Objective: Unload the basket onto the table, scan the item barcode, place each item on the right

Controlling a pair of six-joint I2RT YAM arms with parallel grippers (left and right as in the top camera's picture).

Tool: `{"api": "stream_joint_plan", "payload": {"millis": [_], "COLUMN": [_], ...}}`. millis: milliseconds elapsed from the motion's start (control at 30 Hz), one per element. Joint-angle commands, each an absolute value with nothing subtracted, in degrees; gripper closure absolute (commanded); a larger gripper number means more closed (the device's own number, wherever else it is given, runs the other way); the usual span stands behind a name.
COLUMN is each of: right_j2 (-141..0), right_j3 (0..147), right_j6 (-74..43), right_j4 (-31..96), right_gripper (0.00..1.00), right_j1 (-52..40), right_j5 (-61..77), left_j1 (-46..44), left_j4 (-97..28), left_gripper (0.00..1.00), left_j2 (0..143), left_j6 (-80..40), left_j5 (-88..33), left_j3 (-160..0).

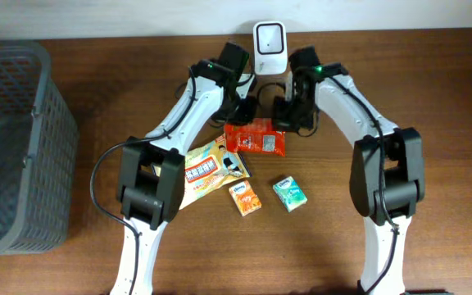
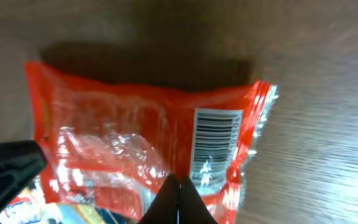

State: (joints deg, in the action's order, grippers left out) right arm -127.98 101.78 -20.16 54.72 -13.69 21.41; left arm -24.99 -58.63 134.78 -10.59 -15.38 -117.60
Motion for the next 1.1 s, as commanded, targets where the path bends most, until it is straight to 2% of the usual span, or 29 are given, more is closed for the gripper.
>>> {"api": "stream_joint_plan", "payload": {"millis": [0, 167, 267, 300, 333, 367, 400, 433, 467, 500, 833, 967, 1067], "right_j2": [-127.1, -127.1, -127.1, -127.1, -127.1, -127.1, -127.1, -127.1, -127.1, -127.1, -127.1, -127.1, -127.1], "right_j3": [97.4, 97.5, 105.9, 110.6, 115.7, 118.8, 120.4, 120.3, 120.3, 120.3, 120.3, 120.3, 120.3], "right_j6": [-20.4, -20.4, -20.3, -19.9, -19.9, -20.0, -20.0, -20.0, -20.0, -20.0, -20.0, -20.0, -20.0], "right_j4": [51.6, 55.3, 63.3, 67.9, 72.8, 75.3, 75.7, 75.7, 75.7, 75.7, 75.7, 75.7, 75.7], "right_gripper": [0.96, 0.96, 0.96, 0.82, 0.37, 0.01, 0.02, 0.01, 0.02, 0.02, 0.01, 0.02, 0.02], "right_j1": [-14.6, -14.1, -11.0, -9.8, -8.6, -7.8, -7.3, -6.9, -6.7, -6.7, -6.7, -6.7, -6.7], "right_j5": [23.3, 8.6, 8.1, 8.3, 8.3, 8.3, 8.3, 8.3, 8.3, 8.3, 8.3, 8.3, 8.3], "left_j1": [-24.8, -22.3, -18.6, -17.6, -17.1, -16.8, -16.4, -16.3, -16.3, -16.3, -16.5, -17.3, -20.9], "left_j4": [-57.0, -64.0, -70.9, -74.2, -77.6, -80.6, -83.3, -84.8, -85.7, -86.2, -85.8, -86.3, -85.5], "left_gripper": [1.00, 1.00, 1.00, 1.00, 1.00, 1.00, 0.98, 0.80, 0.30, 0.01, 0.01, 0.01, 0.01], "left_j2": [139.4, 142.1, 140.1, 139.0, 138.4, 138.3, 138.3, 138.3, 138.4, 138.4, 138.8, 138.8, 138.8], "left_j6": [-11.1, -11.1, -11.1, -11.1, -11.1, -11.1, -11.1, -11.1, -11.1, -11.1, -11.0, 15.5, 20.7], "left_j5": [-14.9, -2.5, -2.3, -2.3, -2.3, -2.3, -2.3, -2.3, -2.3, -2.3, -2.7, -28.4, -27.4], "left_j3": [-117.0, -118.1, -128.4, -133.8, -139.4, -143.3, -146.0, -146.1, -145.9, -145.7, -143.3, -138.7, -136.9]}}
